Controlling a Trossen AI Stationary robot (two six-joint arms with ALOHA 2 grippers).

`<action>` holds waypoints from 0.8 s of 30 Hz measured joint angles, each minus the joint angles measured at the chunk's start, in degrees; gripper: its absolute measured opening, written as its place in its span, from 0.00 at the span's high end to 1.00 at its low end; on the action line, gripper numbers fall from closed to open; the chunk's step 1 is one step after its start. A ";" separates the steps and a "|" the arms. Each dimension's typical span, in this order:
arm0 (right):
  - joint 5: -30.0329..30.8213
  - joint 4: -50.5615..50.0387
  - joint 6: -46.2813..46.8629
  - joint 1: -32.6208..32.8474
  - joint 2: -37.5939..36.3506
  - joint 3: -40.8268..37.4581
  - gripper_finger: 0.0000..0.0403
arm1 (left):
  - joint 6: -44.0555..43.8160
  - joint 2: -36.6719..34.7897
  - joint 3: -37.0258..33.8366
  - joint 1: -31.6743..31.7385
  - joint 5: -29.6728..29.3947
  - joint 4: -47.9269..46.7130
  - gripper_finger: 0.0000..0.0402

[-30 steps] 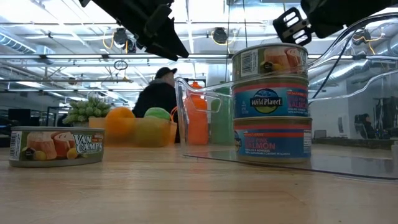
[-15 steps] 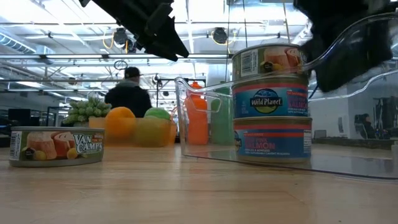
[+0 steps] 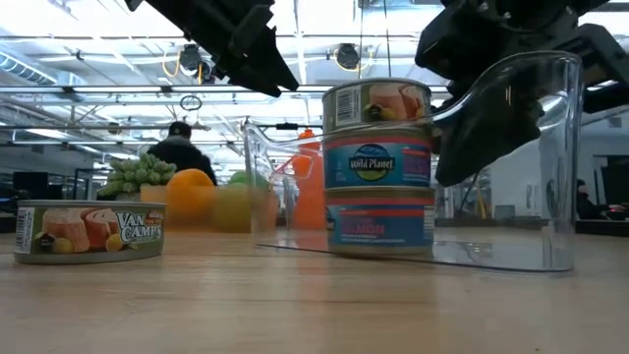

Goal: Pick & Place Food Item
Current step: Stack the top green tuna can on top of the blue pink tuna can in the bottom transparent bin

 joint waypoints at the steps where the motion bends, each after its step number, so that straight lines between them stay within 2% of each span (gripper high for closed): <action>1: -0.03 -0.05 0.00 -0.15 0.00 0.00 1.00 | -0.04 0.00 0.00 0.00 0.00 -0.02 0.12; 4: -1.01 0.72 0.02 -0.16 -0.60 0.00 1.00 | -0.07 0.00 0.00 0.00 0.00 -0.02 0.12; 8: -12.28 2.18 0.00 -0.09 -1.81 0.00 1.00 | -0.07 0.00 0.00 0.00 0.00 -0.07 0.13; 10: -13.81 4.43 -0.07 0.37 -1.81 0.00 1.00 | -0.07 0.00 0.00 0.00 0.00 -0.06 0.13; 15: -7.74 9.71 -2.71 0.65 -0.93 0.00 1.00 | -0.07 0.00 -0.01 0.00 0.00 -0.02 0.11; 19: -2.14 9.87 -3.94 0.19 -0.81 0.00 1.00 | -0.07 0.00 -0.02 0.00 0.00 -0.02 0.11; 24: 8.90 10.59 -4.63 -0.14 -0.26 0.00 1.00 | -0.31 0.00 -0.02 0.00 0.89 -0.04 0.13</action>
